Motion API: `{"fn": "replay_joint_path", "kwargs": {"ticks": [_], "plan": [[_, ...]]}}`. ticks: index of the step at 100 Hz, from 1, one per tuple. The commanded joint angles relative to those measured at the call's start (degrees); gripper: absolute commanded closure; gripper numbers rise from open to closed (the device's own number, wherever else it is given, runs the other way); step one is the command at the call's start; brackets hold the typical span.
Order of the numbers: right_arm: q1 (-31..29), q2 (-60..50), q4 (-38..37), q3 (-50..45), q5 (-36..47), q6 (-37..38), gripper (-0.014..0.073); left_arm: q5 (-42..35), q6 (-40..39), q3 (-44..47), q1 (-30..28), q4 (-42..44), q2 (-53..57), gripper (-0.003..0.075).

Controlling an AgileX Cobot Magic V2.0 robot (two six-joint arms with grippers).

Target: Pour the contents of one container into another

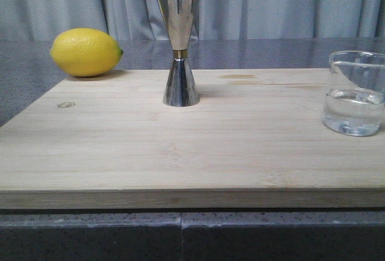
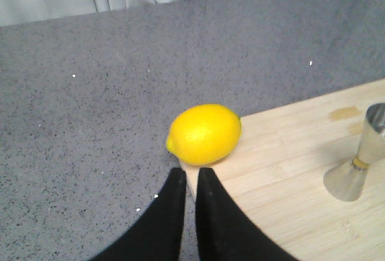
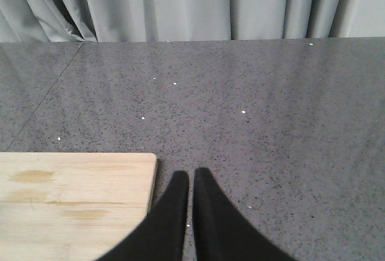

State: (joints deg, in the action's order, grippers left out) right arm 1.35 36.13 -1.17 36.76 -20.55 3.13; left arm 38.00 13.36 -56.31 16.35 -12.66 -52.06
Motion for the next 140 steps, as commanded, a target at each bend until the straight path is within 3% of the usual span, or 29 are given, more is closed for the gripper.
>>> {"fn": "replay_joint_path", "kwargs": {"ticks": [1,16,27,36,47,82,103,120,140], "plan": [[0.1,0.4,-1.5,2.2,4.3,-0.2,0.0508,-3.4,3.0,-2.1,0.4,-0.6,-1.1,0.0533],[0.1,0.4,-1.9,2.2,6.8,-0.2,0.0216,-5.1,3.8,-2.1,0.4,-0.6,-2.5,0.0175],[0.1,0.4,-1.9,2.2,8.1,-0.2,0.0094,-7.2,4.6,-1.8,0.4,-0.6,-2.9,0.0057],[0.1,1.1,-1.9,2.2,8.1,-0.2,0.0092,-9.2,8.1,-0.6,0.4,-1.9,-2.9,0.0057],[0.1,2.4,-1.9,2.2,7.9,-0.2,0.0092,-11.7,17.5,2.3,0.4,-10.6,-2.9,0.0057],[0.1,3.9,-2.0,2.2,6.4,-0.2,0.0092,-11.7,67.0,12.7,0.4,-55.4,-3.0,0.0057],[0.1,3.9,-2.9,2.2,4.6,-0.2,0.0092,-7.1,84.4,17.7,0.1,-71.5,-4.8,0.0057],[0.1,3.9,-3.0,2.2,4.0,-0.2,0.0092,2.9,98.7,19.3,-1.0,-85.1,-10.5,0.0057],[0.1,3.9,-3.2,2.2,3.6,-0.2,0.0092,13.7,105.9,19.3,-1.1,-90.0,-18.8,0.006]]}}
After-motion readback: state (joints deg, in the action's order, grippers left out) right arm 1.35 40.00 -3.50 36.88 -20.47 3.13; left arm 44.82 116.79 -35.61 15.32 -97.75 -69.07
